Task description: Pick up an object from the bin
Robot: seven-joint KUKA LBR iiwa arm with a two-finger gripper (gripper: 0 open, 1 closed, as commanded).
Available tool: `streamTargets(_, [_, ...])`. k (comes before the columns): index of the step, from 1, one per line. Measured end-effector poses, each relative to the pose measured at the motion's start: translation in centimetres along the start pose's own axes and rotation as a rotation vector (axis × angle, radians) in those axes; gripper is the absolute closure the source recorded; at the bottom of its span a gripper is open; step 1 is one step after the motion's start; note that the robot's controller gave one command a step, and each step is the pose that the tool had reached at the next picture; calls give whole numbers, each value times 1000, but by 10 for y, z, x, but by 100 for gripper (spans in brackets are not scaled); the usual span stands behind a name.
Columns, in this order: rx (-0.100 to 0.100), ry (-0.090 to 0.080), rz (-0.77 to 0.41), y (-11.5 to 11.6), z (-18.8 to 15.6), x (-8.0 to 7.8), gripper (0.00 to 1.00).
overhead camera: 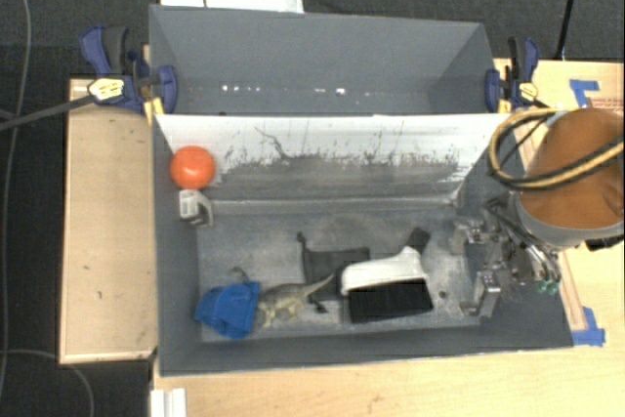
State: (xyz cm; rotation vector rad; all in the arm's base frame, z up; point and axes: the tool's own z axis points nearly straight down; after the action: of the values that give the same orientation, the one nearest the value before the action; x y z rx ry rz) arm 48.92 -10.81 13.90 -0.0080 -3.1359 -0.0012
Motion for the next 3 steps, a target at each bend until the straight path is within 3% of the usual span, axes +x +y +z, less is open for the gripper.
streamTargets(1, [1, -8, -4, 0, -4, -2, 0])
streamTargets(2, [2, -10, -32, 36, 35, -7, 0])
streamTargets(3, [1, -5, -147, 66, 61, -6, 0])
